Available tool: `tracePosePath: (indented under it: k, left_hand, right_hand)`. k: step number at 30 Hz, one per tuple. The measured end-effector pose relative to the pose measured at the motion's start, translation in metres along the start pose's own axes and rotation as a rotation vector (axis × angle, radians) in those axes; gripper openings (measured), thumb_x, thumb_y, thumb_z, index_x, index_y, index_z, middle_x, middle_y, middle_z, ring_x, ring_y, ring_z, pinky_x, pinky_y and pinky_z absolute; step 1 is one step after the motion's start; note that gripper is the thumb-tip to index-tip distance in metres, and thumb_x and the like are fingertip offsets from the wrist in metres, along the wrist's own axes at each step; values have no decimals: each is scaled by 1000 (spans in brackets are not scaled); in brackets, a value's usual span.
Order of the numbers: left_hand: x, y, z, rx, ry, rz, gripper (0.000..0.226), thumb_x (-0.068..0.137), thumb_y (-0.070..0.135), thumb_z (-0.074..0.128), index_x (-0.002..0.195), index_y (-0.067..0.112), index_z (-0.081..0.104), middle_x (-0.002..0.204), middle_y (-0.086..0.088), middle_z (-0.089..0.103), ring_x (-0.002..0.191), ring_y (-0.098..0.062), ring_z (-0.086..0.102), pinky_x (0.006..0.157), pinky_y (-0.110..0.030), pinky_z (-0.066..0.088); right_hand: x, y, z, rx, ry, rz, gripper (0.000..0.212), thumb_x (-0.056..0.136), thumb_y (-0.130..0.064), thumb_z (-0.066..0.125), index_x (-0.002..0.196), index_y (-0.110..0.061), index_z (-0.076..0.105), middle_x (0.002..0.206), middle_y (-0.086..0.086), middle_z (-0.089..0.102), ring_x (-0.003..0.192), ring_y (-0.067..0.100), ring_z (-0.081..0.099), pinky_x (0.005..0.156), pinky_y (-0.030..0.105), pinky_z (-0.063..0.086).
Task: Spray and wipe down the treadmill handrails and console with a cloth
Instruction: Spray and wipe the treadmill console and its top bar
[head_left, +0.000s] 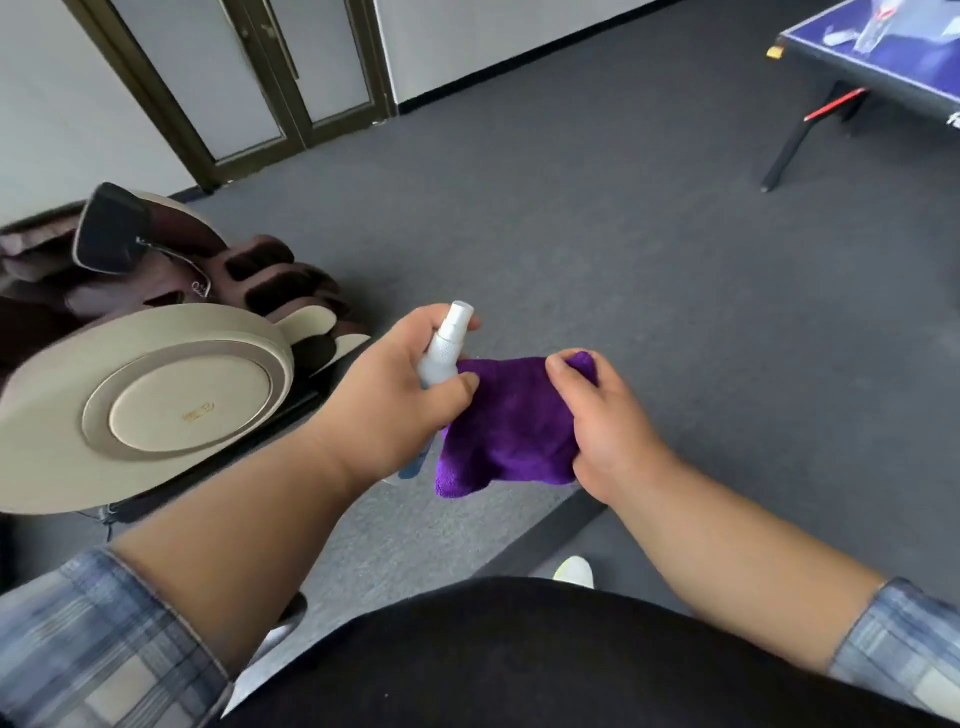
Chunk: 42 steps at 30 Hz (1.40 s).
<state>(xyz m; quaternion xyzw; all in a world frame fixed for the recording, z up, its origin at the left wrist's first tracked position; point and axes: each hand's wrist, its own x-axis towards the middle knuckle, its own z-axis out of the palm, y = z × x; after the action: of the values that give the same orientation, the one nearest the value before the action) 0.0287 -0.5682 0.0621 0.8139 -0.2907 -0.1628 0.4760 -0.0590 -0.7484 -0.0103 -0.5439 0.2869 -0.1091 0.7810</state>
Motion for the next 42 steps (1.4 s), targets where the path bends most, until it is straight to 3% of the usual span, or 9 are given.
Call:
tracePosePath:
  k: [3, 8, 13, 17, 21, 28, 33, 38, 42]
  left_hand:
    - [32, -1, 5, -13, 119, -53, 44, 89, 19, 70, 108, 55, 54, 84, 8, 65, 67, -15, 67, 64, -27, 58]
    - [89, 2, -10, -19, 266, -95, 40, 81, 31, 66, 109, 55, 54, 88, 6, 67, 70, -17, 68, 68, -33, 60]
    - [128, -4, -38, -104, 403, -107, 39, 80, 29, 67, 110, 52, 57, 90, 5, 68, 70, -6, 67, 63, -22, 55]
    - [166, -17, -66, -94, 497, -100, 37, 84, 27, 69, 114, 46, 57, 95, -4, 68, 81, -25, 69, 78, -43, 60]
    - [221, -51, -99, -83, 526, -63, 35, 87, 24, 68, 112, 46, 58, 97, -6, 66, 80, -23, 69, 82, -52, 58]
    - [325, -204, -137, -112, 604, 16, 39, 87, 29, 66, 122, 42, 56, 80, 18, 64, 67, 1, 63, 63, -16, 50]
    - [321, -282, -184, -134, 718, -103, 38, 82, 29, 65, 115, 47, 56, 90, 13, 67, 79, -6, 65, 74, -22, 56]
    - [285, -307, -246, -154, 896, -239, 39, 80, 31, 64, 114, 50, 56, 89, 10, 69, 71, -1, 63, 66, -14, 51]
    - [250, -322, -288, -113, 1071, -302, 41, 80, 32, 64, 117, 45, 56, 98, 4, 71, 85, -15, 70, 78, -31, 58]
  right_hand:
    - [44, -19, -5, -154, -118, -72, 23, 69, -59, 72, 81, -40, 67, 83, -7, 71, 82, 13, 67, 81, 42, 55]
    - [114, -61, 0, -355, -380, -140, 41, 59, -56, 84, 93, -48, 63, 93, -11, 73, 88, 11, 70, 83, 36, 56]
    - [170, -101, 41, -540, -392, -301, 42, 60, -60, 80, 94, -47, 61, 90, -19, 71, 81, 4, 69, 79, 33, 55]
    - [214, -118, 85, -557, -414, -380, 38, 61, -61, 75, 93, -47, 59, 87, -18, 71, 80, 7, 69, 81, 39, 56]
    - [270, -128, 119, -610, -391, -473, 41, 62, -66, 71, 96, -48, 58, 87, -23, 69, 73, -1, 65, 72, 30, 50]
    - [424, -43, 209, -484, -396, -506, 34, 64, -56, 75, 93, -48, 61, 87, -19, 71, 78, 1, 68, 73, 28, 52]
    - [480, 28, 300, -419, -561, -366, 27, 66, -46, 79, 89, -45, 65, 90, -12, 72, 86, 10, 69, 82, 35, 55]
    - [483, 40, 396, -498, -792, -336, 33, 68, -54, 76, 97, -45, 63, 93, -13, 73, 85, 7, 70, 79, 33, 54]
    - [472, 53, 473, -480, -958, -318, 36, 67, -55, 78, 99, -45, 64, 94, -13, 74, 88, 8, 71, 81, 36, 55]
